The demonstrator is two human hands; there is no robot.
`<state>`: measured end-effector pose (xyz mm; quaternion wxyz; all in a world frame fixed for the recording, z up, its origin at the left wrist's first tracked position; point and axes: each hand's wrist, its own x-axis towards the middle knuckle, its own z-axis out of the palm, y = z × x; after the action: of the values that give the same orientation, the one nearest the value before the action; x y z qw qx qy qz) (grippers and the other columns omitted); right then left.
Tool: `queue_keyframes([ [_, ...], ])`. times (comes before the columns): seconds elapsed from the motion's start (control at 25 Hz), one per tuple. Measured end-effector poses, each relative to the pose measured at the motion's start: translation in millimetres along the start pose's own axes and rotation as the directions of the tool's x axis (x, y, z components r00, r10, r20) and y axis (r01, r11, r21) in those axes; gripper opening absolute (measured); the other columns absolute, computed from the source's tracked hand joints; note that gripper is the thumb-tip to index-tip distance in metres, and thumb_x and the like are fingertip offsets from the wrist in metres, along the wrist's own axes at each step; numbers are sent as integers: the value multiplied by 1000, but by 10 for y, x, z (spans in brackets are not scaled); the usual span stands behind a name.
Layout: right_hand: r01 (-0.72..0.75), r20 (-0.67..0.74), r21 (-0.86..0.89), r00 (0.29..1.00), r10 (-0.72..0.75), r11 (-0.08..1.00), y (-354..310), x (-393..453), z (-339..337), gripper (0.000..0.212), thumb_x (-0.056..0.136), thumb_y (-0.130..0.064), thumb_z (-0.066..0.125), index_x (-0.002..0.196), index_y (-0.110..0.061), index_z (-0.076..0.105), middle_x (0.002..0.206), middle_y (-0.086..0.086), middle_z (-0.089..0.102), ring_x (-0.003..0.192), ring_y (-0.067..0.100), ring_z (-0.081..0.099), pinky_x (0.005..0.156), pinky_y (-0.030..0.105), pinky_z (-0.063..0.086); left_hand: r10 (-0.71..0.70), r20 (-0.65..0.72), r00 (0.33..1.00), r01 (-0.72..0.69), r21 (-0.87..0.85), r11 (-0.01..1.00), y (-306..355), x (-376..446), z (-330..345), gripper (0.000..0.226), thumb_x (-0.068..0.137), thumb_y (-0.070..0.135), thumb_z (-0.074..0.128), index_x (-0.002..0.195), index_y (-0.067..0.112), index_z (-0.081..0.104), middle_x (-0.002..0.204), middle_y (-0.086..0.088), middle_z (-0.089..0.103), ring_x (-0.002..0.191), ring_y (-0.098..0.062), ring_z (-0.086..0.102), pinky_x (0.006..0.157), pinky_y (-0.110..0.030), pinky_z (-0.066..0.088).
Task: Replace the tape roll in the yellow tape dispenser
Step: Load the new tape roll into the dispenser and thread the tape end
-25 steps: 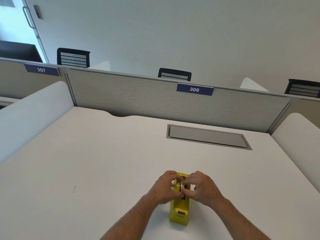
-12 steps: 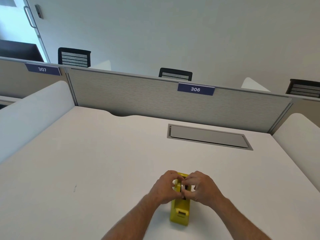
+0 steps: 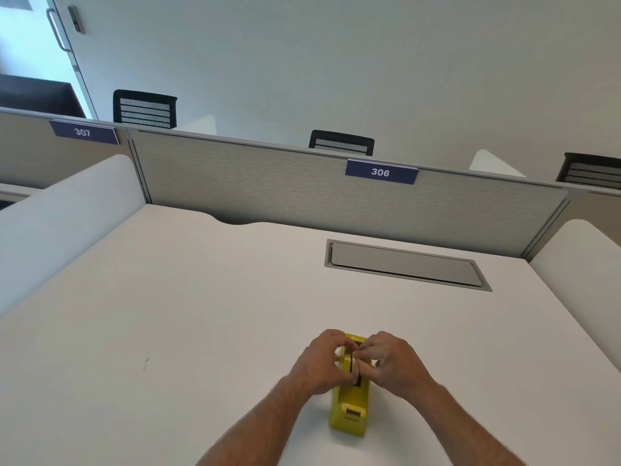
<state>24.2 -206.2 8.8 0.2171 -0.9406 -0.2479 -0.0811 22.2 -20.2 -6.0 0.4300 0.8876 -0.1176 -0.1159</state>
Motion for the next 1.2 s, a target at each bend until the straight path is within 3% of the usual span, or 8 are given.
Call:
queue_keyframes([
  [0.32, 17, 30, -15, 999, -17, 1000, -4, -3, -15, 19, 75, -41, 66, 83, -28, 78, 82, -13, 72, 75, 5, 57, 57, 30, 54, -12, 2, 1000, 12, 4, 1000, 18, -4, -6, 56, 68, 33, 88, 119, 30, 64, 135, 10, 48, 112, -15, 54, 95, -33, 54],
  [1.2, 31, 42, -2, 999, -31, 1000, -22, -26, -41, 20, 81, -39, 64, 85, -26, 78, 84, -12, 70, 76, 3, 55, 61, 30, 53, -27, 10, 1000, 27, -28, 999, -4, 12, 0, 54, 67, 32, 88, 116, 32, 66, 136, 11, 47, 109, -15, 55, 93, -30, 55],
])
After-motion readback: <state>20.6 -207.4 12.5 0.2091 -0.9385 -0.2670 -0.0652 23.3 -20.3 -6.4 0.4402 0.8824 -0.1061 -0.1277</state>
